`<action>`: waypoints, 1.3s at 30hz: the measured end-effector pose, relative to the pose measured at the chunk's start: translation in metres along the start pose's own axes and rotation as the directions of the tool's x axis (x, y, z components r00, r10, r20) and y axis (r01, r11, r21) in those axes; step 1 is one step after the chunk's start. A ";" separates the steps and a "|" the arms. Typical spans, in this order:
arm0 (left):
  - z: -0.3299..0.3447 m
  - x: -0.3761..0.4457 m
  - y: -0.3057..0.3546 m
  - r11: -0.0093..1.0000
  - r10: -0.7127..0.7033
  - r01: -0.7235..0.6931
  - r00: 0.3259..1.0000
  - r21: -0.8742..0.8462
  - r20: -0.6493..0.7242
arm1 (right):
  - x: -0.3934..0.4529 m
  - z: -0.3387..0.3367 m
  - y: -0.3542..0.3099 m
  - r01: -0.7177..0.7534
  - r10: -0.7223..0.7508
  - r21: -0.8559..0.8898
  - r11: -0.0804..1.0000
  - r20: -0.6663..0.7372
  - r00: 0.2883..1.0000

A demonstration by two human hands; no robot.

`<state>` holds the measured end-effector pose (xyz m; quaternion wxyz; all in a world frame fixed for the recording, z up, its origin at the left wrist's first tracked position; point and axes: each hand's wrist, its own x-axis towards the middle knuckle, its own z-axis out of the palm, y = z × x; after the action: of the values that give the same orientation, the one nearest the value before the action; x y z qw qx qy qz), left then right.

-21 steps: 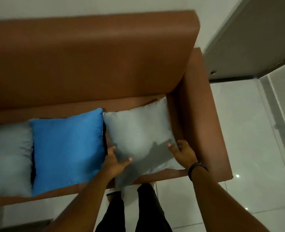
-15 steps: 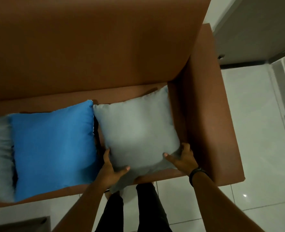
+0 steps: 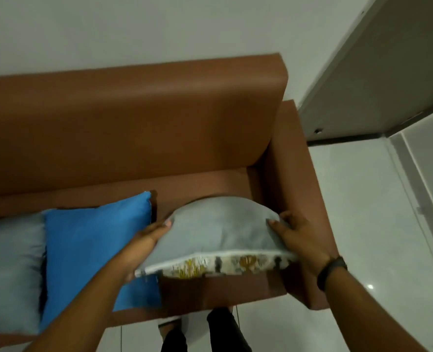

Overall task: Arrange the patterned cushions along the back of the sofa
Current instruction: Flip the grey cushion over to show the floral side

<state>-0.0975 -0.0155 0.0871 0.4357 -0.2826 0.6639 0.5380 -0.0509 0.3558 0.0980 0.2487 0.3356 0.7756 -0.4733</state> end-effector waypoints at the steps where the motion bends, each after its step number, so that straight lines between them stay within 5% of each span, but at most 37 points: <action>1: -0.006 0.003 0.020 0.998 -0.010 0.010 1.000 -0.060 0.015 | 0.015 -0.007 -0.020 -0.019 0.019 0.035 0.999 0.013 1.000; 6: -0.023 0.036 0.110 0.979 0.071 -0.076 0.997 -0.191 -0.036 | 0.088 -0.029 -0.121 -0.037 0.040 0.391 0.919 -0.001 0.999; 13: -0.003 0.087 0.169 0.921 0.210 -0.272 0.950 -0.280 -0.231 | 0.157 -0.008 -0.168 0.166 -0.160 0.480 0.862 -0.053 0.986; 15: 0.015 0.090 0.149 0.921 0.311 -0.372 0.880 -0.114 -0.358 | 0.152 0.004 -0.154 0.306 -0.253 0.416 0.856 -0.179 0.951; 16: 0.024 0.090 0.132 0.895 0.437 -0.430 0.787 0.120 -0.436 | 0.144 0.012 -0.140 0.433 -0.355 0.272 0.859 -0.292 0.888; 17: 0.034 0.088 0.113 0.789 0.611 -0.460 0.654 0.407 -0.447 | 0.135 0.023 -0.121 0.540 -0.487 0.036 0.841 -0.382 0.785; 19: 0.061 0.083 0.083 0.336 0.898 -0.417 0.413 0.845 -0.153 | 0.113 0.052 -0.090 0.581 -0.733 -0.461 0.671 -0.290 0.616; 21: 0.082 0.094 0.066 -0.105 0.873 -0.352 0.415 0.930 0.256 | 0.106 0.084 -0.070 0.609 -0.806 -0.680 0.408 0.046 0.590; 23: 0.085 0.115 0.060 -0.233 0.783 -0.274 0.516 0.933 0.347 | 0.119 0.102 -0.053 0.571 -0.738 -0.778 0.262 0.220 0.638; 25: 0.065 0.129 0.061 -0.170 0.741 -0.158 0.629 0.973 0.232 | 0.140 0.088 -0.044 0.473 -0.693 -0.826 0.308 0.146 0.706; 26: 0.050 0.135 0.060 -0.103 0.732 -0.080 0.668 0.991 0.131 | 0.149 0.074 -0.040 0.397 -0.658 -0.814 0.423 0.026 0.753; 28: 0.021 0.133 0.062 0.115 0.700 0.045 0.705 0.992 -0.112 | 0.160 0.046 -0.029 0.210 -0.500 -0.681 0.701 -0.261 0.826; 30: 0.011 0.123 0.063 0.275 0.690 0.027 0.691 0.961 -0.217 | 0.152 0.042 -0.024 0.230 -0.512 -0.620 0.750 -0.324 0.796; 31: 0.016 0.118 0.063 0.218 0.735 -0.067 0.667 0.974 -0.119 | 0.146 0.050 -0.024 0.341 -0.623 -0.661 0.668 -0.246 0.743; 33: 0.032 0.111 0.059 -0.056 0.770 -0.345 0.583 0.937 0.260 | 0.132 0.080 -0.031 0.542 -0.774 -0.731 0.413 0.032 0.633; 34: 0.036 0.108 0.056 -0.067 0.735 -0.443 0.584 0.894 0.344 | 0.127 0.099 -0.040 0.558 -0.771 -0.725 0.404 0.059 0.634; 35: 0.045 0.108 0.053 0.040 0.687 -0.477 0.651 0.878 0.323 | 0.126 0.110 -0.045 0.527 -0.741 -0.688 0.499 -0.024 0.671; 37: 0.023 0.105 0.040 0.561 0.556 -0.377 0.831 0.737 0.003 | 0.119 0.146 -0.053 0.338 -0.424 -0.271 0.901 -0.397 0.814; 38: 0.006 0.102 0.031 0.739 0.474 -0.324 0.873 0.591 -0.114 | 0.112 0.159 -0.051 0.224 -0.203 -0.016 0.975 -0.484 0.851; 39: -0.019 0.096 0.017 0.797 0.467 -0.330 0.868 0.505 -0.170 | 0.097 0.180 -0.051 0.159 -0.090 0.106 0.982 -0.475 0.875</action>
<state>-0.1610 -0.0202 0.0105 0.2649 -0.0979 0.8726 0.3986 -0.1401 0.2046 -0.0181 -0.0012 0.4059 0.7971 -0.4471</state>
